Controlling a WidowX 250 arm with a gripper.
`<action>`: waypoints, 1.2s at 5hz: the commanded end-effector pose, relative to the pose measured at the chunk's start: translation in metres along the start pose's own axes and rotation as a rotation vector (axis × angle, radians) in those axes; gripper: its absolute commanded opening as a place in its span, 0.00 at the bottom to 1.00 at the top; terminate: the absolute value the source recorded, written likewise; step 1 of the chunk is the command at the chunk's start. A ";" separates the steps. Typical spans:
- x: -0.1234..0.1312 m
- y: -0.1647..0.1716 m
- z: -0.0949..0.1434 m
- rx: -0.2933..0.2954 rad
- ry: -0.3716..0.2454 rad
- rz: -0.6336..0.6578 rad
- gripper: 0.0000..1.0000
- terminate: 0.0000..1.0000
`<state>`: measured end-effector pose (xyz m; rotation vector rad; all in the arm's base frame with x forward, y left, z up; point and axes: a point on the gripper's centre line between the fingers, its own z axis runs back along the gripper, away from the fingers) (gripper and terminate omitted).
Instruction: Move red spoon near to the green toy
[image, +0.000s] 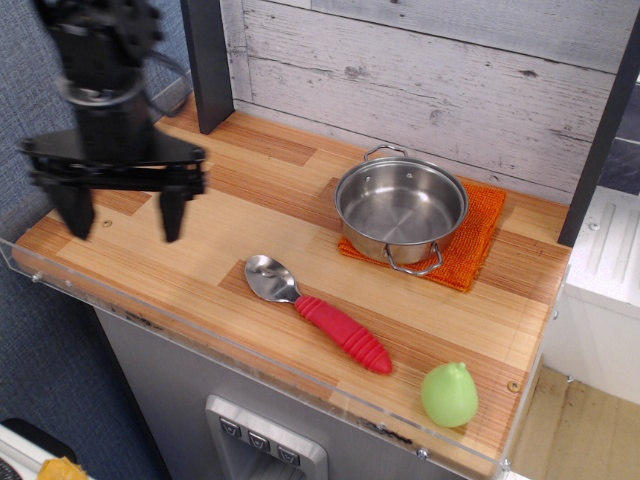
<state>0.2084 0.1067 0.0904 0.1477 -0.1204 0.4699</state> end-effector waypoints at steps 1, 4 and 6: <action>-0.020 0.033 0.029 -0.058 -0.041 -0.245 1.00 0.00; -0.013 0.053 0.034 -0.050 -0.021 -0.446 1.00 0.00; -0.013 0.053 0.034 -0.050 -0.021 -0.446 1.00 1.00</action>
